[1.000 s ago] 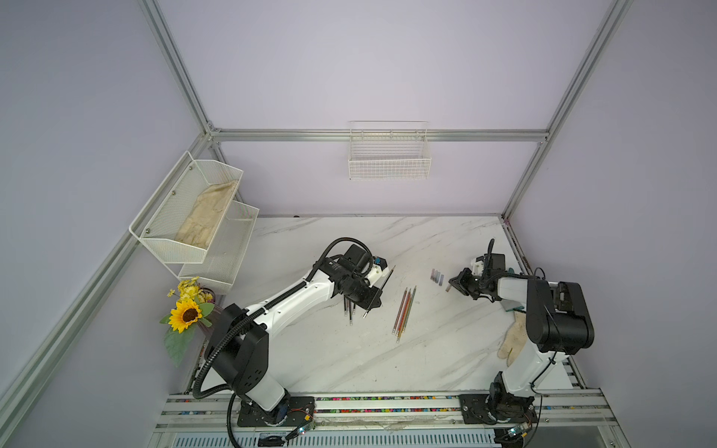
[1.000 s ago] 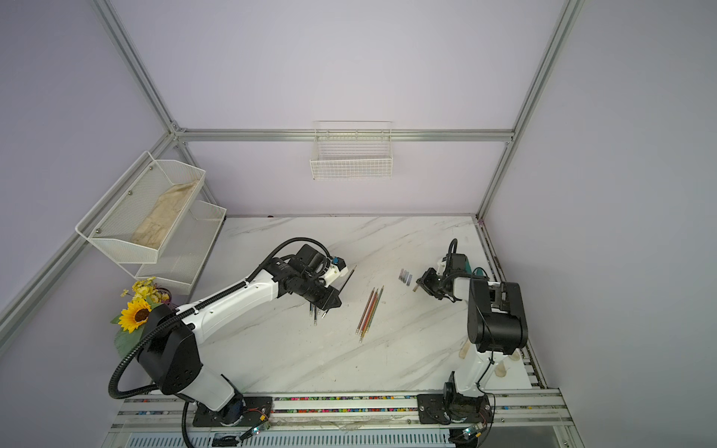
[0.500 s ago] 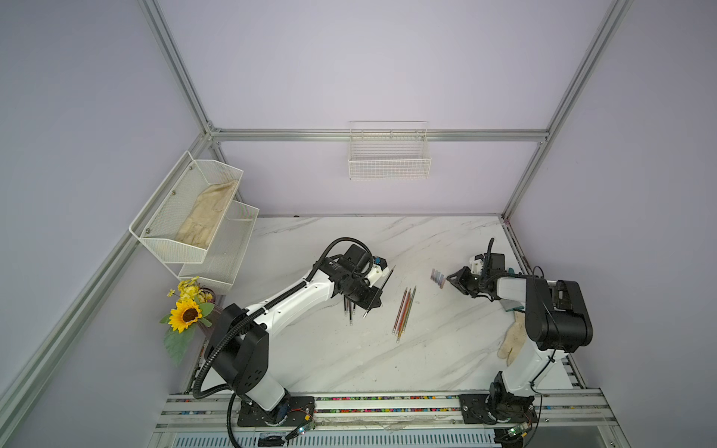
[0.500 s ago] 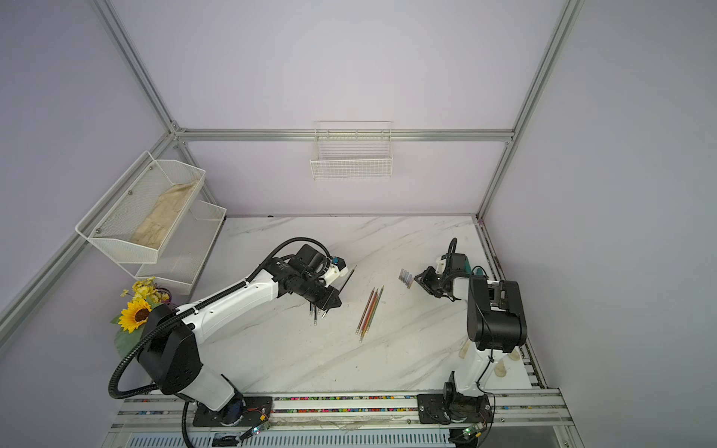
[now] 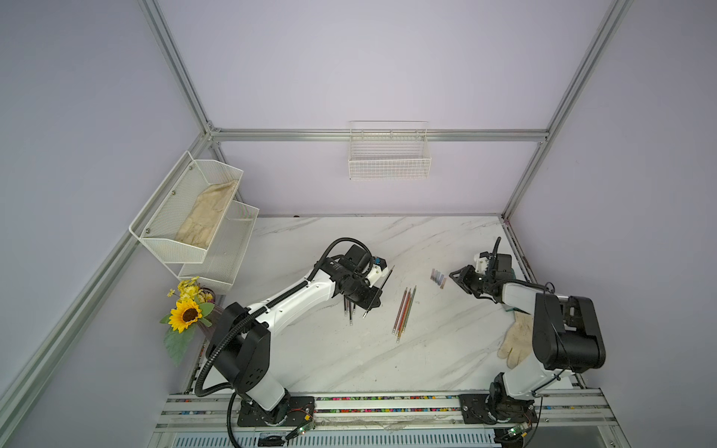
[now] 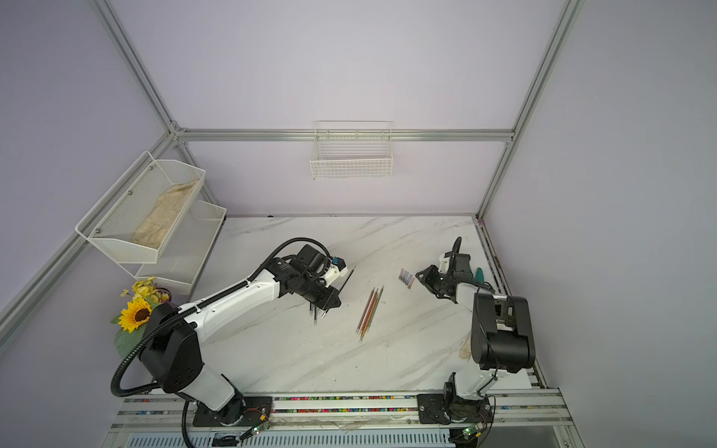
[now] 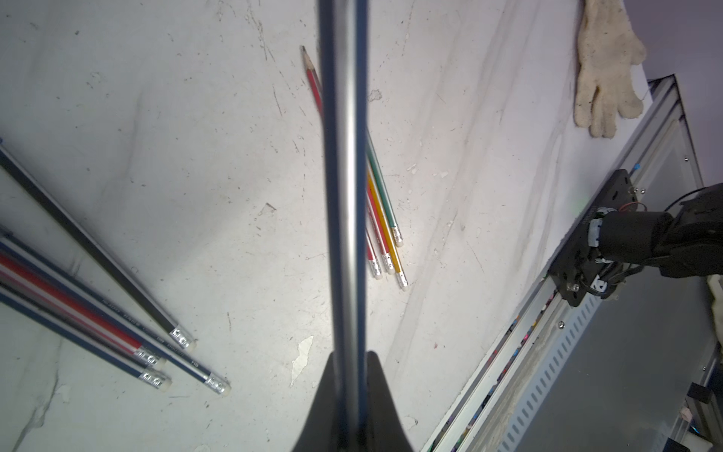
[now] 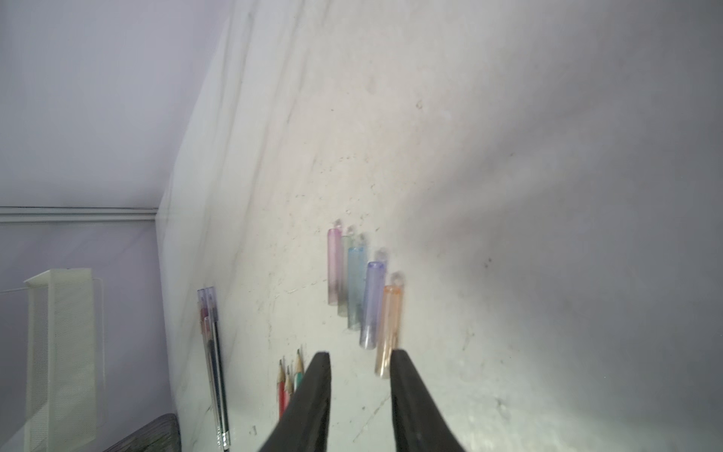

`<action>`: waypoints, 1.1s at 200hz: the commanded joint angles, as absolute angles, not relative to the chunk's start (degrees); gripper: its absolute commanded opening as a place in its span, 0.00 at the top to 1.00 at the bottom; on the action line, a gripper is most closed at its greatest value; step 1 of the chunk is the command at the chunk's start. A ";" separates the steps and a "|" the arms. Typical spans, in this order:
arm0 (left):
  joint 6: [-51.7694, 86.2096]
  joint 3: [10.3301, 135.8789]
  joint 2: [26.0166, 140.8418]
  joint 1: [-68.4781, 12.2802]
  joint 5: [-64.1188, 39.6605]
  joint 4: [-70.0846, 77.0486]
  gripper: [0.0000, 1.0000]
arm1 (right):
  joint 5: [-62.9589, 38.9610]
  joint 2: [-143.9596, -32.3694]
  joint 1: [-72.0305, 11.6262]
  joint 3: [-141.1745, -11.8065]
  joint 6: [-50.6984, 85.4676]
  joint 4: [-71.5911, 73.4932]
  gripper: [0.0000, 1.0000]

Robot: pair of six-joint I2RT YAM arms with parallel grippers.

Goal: Remove the protective cover of the pencils
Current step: Place the pencil at the center of the board.

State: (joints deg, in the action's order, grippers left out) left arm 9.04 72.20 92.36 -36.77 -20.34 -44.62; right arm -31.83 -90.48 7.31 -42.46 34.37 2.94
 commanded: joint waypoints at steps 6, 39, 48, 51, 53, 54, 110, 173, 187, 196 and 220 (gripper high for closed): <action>14.06 74.10 95.63 -36.56 -17.96 -43.73 1.00 | -34.63 -79.52 6.23 -33.74 40.11 11.21 0.70; 19.55 75.87 100.29 -39.78 -16.60 -42.01 1.00 | -32.35 -66.58 4.31 -25.68 41.01 11.94 0.70; 20.44 76.98 101.69 -41.21 -14.97 -41.80 1.00 | -30.98 -63.90 4.31 -25.30 39.72 9.46 0.70; 20.66 77.33 102.14 -41.65 -14.32 -41.63 0.99 | -30.55 -63.16 4.31 -25.30 39.32 8.66 0.70; 20.90 77.49 102.44 -41.90 -13.84 -41.54 0.99 | -30.31 -62.64 4.33 -25.20 39.05 8.21 0.70; 21.00 77.59 102.55 -42.00 -13.69 -41.51 0.99 | -30.23 -62.43 4.32 -25.21 38.95 8.02 0.70; 22.32 80.96 110.28 -45.39 -10.09 -40.08 0.97 | -27.56 -58.81 4.31 -26.45 30.67 1.46 0.70; 22.68 82.88 113.27 -45.85 -9.47 -40.24 0.95 | -27.59 -59.58 4.32 -23.37 29.27 5.97 0.68; 22.76 83.31 113.75 -46.03 -9.47 -40.21 0.93 | -28.11 -61.42 4.31 -23.86 29.27 6.19 0.67; 22.85 83.60 113.88 -46.15 -9.52 -40.21 0.91 | -28.43 -62.41 4.31 -24.00 29.18 6.39 0.67; 23.03 84.06 114.12 -46.56 -9.34 -40.25 0.85 | -28.48 -63.16 4.31 -24.10 29.18 6.42 0.67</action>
